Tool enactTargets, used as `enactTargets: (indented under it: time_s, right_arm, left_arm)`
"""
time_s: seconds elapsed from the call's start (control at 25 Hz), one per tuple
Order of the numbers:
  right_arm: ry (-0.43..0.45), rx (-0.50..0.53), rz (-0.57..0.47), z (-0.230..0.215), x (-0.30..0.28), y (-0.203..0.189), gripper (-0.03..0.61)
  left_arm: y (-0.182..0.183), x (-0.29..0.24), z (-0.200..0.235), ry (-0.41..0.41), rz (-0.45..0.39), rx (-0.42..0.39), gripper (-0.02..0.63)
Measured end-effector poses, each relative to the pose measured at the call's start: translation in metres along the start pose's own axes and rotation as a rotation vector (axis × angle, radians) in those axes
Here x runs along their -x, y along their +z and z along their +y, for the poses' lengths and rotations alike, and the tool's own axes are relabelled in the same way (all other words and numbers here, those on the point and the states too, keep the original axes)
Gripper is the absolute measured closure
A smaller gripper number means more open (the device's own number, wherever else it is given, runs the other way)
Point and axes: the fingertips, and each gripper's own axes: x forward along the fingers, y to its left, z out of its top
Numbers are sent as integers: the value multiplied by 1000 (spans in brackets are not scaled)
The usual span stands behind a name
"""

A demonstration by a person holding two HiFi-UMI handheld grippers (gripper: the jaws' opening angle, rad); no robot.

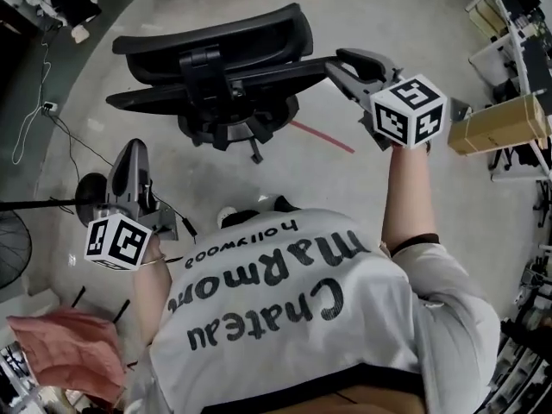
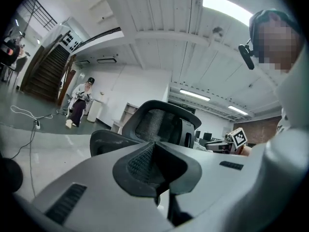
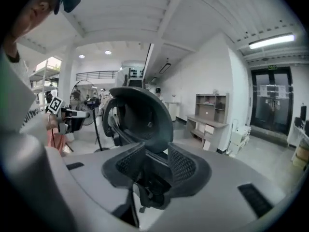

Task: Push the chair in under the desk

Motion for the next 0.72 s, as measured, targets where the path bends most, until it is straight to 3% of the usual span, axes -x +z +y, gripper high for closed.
enactTargets:
  time_s: [0.12, 0.28, 0.52, 0.72]
  right_arm:
    - [98, 130, 48, 4, -7, 1, 386]
    - [201, 283, 146, 17, -26, -14, 223]
    - [168, 397, 306, 9, -55, -46, 261]
    - [124, 374, 288, 5, -58, -46, 295]
  left_arm:
    - [1, 20, -3, 79, -30, 1, 597]
    - [8, 51, -3, 185, -91, -8, 597]
    - [-3, 63, -6, 231, -102, 5, 597]
    - [-8, 42, -9, 188, -77, 2, 597]
